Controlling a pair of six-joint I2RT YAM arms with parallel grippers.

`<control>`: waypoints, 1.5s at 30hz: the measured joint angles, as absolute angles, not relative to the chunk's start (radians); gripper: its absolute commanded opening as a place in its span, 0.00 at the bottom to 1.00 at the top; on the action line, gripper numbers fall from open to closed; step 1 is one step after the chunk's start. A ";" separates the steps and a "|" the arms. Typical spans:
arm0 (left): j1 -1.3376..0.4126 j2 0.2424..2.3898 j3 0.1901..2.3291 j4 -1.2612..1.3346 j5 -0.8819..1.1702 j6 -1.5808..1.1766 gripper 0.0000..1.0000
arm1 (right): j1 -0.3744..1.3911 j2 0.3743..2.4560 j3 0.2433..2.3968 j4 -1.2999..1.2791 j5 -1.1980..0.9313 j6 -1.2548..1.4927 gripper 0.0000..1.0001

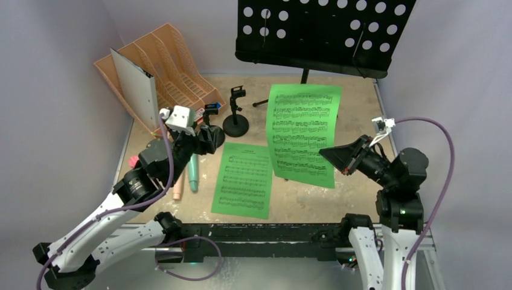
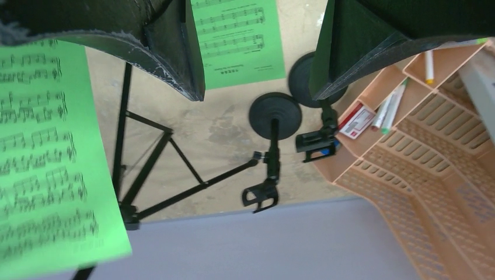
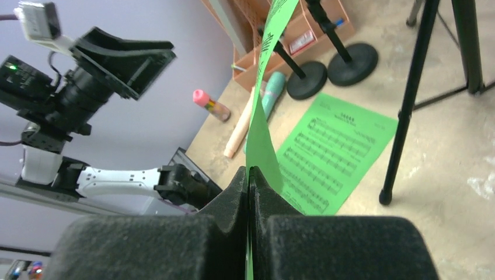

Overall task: Pack up the instrument practice props
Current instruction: Place the sheet music at the center of the board.

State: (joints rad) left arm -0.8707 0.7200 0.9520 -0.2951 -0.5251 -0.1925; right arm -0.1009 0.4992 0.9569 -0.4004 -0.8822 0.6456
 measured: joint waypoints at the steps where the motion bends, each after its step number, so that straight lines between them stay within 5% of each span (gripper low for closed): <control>1: -0.832 0.716 0.945 -0.294 -0.504 -0.197 0.69 | -0.097 0.501 0.930 -0.396 -0.883 0.646 0.00; 18: -0.526 0.678 0.870 -0.275 -0.308 -0.230 0.69 | 0.037 0.615 0.545 -0.064 -0.843 0.821 0.00; 27: -0.481 0.636 0.829 -0.272 -0.320 -0.246 0.69 | 0.550 0.912 0.552 0.294 -0.562 0.963 0.00; 45: -0.458 0.613 0.819 -0.270 -0.349 -0.251 0.69 | 0.871 1.296 0.801 0.706 -0.223 0.973 0.00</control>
State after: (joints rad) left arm -0.4580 0.6132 0.8188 -0.2703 -0.3489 -0.2512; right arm 0.8715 1.2961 0.8005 0.7055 -0.2230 0.9726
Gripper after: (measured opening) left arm 0.689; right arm 0.004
